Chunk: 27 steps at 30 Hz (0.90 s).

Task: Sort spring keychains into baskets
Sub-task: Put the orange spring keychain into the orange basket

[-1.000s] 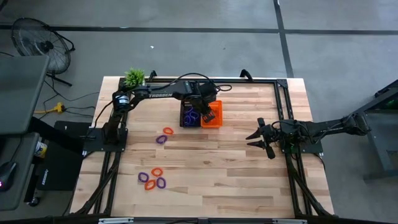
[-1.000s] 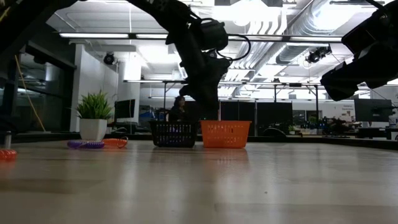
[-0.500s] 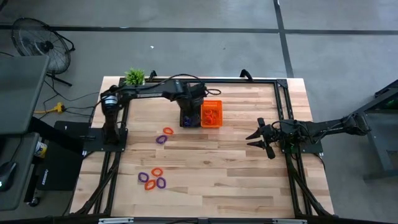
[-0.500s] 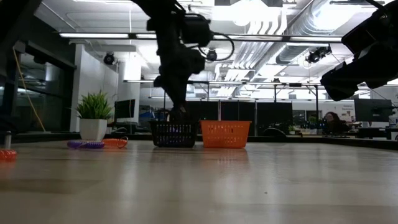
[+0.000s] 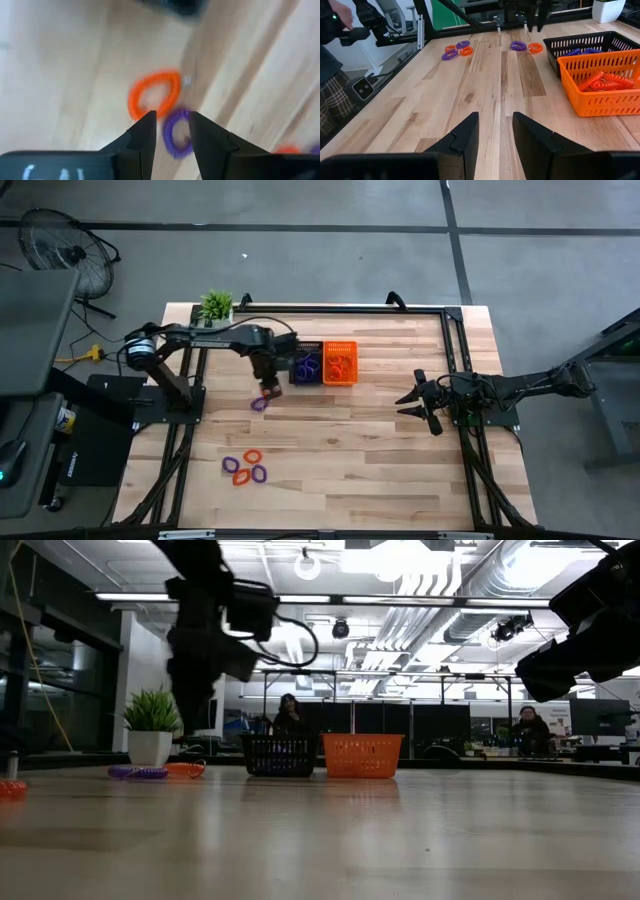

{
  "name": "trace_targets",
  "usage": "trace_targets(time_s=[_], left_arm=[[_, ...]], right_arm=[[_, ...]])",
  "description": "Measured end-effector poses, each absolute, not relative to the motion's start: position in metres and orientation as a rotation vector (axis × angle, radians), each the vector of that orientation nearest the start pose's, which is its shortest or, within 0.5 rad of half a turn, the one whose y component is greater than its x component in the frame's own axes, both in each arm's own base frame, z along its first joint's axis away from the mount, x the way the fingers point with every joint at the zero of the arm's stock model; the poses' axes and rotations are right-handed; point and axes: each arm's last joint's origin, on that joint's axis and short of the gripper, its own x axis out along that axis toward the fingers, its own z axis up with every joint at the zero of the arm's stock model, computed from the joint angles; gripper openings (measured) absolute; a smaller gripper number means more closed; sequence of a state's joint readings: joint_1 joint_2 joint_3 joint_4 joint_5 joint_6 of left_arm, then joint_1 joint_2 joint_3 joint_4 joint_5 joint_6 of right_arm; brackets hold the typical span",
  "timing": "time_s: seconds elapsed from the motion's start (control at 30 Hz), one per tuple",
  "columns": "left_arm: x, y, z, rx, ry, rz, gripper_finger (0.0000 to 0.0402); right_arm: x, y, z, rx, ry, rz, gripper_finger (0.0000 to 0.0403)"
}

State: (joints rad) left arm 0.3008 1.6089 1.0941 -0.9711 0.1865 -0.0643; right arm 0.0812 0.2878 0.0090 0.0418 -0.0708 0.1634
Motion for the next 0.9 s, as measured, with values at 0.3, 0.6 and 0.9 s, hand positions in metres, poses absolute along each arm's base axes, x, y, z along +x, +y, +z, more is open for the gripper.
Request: trace_targets(time_s=[0.3, 0.6, 0.9], left_arm=[[0.257, 0.068, 0.184, -0.234, 1.457, -0.12, 0.0115], [0.26, 0.061, 0.182, -0.066, 1.458, -0.133, 0.0115], [0.265, 0.056, 0.182, -0.002, 1.435, -0.108, 0.0115]], right_arm=[[0.112, 0.011, 0.146, 0.161, 0.249, 0.131, 0.0114], [0.112, 0.011, 0.146, 0.161, 0.248, 0.131, 0.0114], [0.112, 0.011, 0.146, 0.161, 0.248, 0.132, 0.0114]])
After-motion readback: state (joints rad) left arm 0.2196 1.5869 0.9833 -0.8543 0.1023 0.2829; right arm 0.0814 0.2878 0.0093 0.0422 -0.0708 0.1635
